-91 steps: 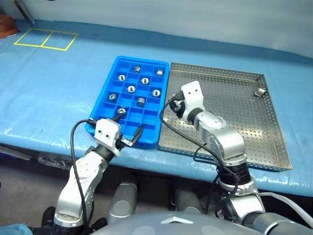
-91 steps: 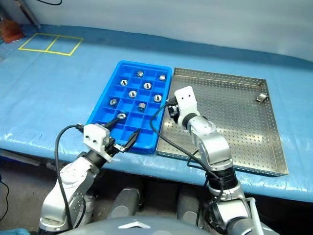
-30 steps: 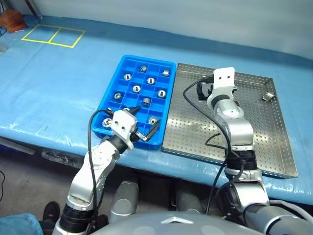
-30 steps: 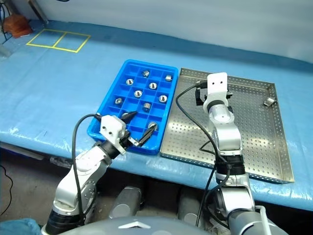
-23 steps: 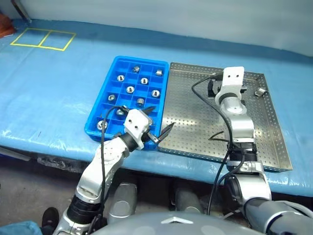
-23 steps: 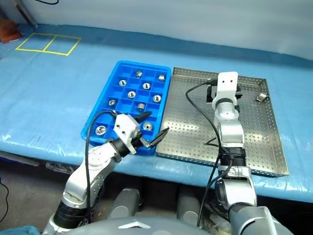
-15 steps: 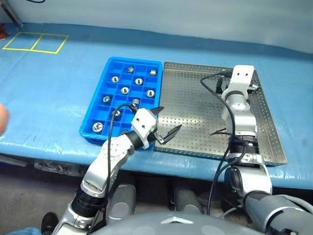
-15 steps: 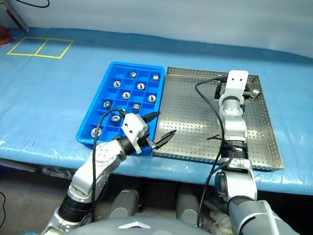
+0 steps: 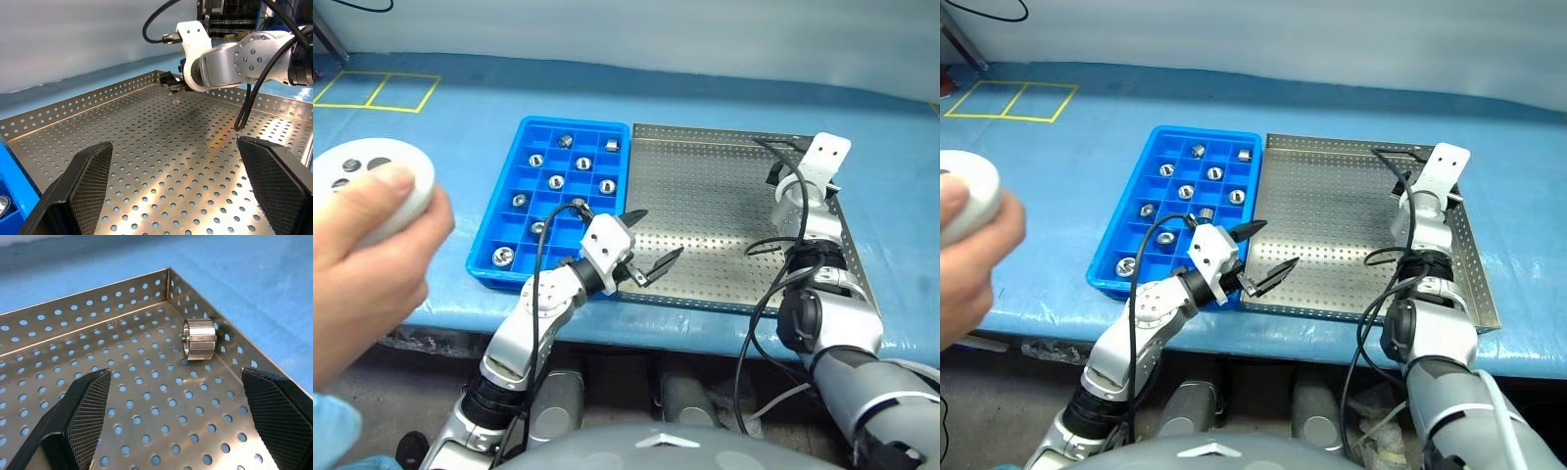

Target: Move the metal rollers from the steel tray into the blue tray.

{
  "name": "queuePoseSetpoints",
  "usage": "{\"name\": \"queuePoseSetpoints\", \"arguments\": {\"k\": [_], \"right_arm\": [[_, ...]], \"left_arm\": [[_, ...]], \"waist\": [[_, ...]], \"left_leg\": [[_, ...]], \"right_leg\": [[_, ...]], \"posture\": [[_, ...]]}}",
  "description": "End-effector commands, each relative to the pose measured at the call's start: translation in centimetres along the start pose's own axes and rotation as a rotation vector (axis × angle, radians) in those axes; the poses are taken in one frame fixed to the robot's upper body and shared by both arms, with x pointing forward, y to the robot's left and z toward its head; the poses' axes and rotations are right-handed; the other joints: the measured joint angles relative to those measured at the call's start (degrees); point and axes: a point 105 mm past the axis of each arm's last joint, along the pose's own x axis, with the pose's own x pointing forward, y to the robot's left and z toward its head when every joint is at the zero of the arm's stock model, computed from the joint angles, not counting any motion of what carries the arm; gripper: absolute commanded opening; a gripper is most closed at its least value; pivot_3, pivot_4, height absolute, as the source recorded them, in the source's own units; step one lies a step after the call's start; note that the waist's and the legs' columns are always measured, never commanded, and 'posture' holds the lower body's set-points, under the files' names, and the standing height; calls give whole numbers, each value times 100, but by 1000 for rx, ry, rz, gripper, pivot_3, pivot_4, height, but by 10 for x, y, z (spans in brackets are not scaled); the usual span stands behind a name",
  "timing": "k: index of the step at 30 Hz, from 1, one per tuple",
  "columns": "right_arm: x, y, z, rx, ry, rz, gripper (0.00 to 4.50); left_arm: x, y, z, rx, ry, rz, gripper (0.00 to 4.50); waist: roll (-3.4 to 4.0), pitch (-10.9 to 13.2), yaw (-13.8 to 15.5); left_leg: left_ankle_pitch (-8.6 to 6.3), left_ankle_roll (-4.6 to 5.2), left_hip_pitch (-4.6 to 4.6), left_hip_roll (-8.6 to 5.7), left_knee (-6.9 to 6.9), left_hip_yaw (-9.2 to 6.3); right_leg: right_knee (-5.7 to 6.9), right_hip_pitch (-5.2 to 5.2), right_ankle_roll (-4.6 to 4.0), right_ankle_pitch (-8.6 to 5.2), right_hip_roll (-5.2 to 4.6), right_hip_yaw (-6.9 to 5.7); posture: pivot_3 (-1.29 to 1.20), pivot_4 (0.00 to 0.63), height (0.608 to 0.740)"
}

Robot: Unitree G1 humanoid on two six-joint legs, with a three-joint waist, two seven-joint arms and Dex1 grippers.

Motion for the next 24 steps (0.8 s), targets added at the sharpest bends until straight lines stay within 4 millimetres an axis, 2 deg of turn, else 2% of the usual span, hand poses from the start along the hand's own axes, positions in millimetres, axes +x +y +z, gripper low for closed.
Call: {"name": "queuePoseSetpoints", "arguments": {"k": [1,9,17,24], "right_arm": [[4,-7,22,58,-49,-12,4482],[6,-10,21,45,-39,-8,4482],[4,-3,25,17,-71,17,4482],[-11,11,30,29,-144,100,4482]], "left_arm": [[1,-3,6,9,-37,0,4500],[0,-3,4,2,-33,14,4500],[0,-5,3,-5,-30,10,4500],[3,-8,2,-14,-29,-12,4500]], "waist": [[0,0,7],[0,0,31],[1,1,38],[5,0,37]], "left_leg": [[0,0,0,-1,0,0],[0,1,0,-2,0,0],[1,1,0,-2,0,1],[1,2,1,-1,-1,-2]], "right_leg": [[0,0,-1,0,0,1],[0,0,-2,0,0,3],[0,0,-2,0,0,4],[1,-1,0,0,1,3]], "posture": [[169,150,740],[180,150,740],[159,150,740],[121,150,740]]}}
